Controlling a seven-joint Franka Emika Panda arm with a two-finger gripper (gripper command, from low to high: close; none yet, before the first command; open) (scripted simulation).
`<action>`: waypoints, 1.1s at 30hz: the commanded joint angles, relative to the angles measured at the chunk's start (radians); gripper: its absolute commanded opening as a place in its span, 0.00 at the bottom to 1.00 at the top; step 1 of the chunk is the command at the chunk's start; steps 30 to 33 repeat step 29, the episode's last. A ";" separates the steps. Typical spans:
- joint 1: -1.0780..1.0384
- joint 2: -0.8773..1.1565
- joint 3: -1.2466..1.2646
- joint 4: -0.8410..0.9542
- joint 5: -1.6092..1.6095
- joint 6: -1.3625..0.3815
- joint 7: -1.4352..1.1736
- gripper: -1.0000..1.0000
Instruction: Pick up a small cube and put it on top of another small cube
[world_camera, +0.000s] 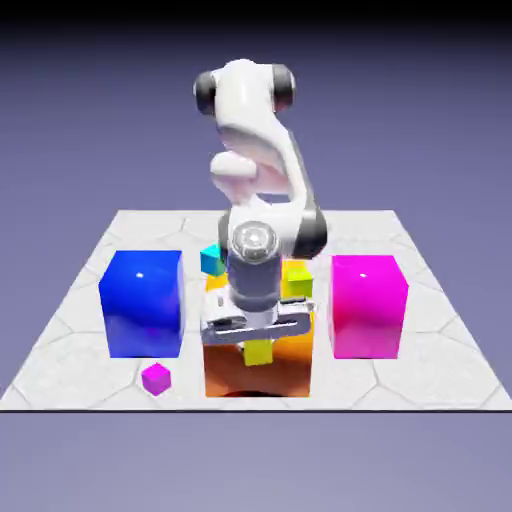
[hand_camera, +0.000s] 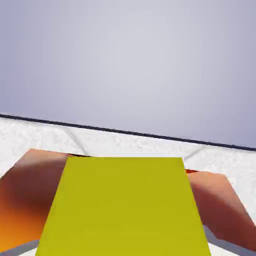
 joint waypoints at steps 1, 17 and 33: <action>-0.036 -0.028 -0.025 -0.014 0.026 -0.002 0.023 0.00; 0.036 -0.593 -0.321 -0.368 0.168 -0.366 0.363 0.00; 0.084 -0.620 -0.282 -0.528 0.163 -0.253 0.346 1.00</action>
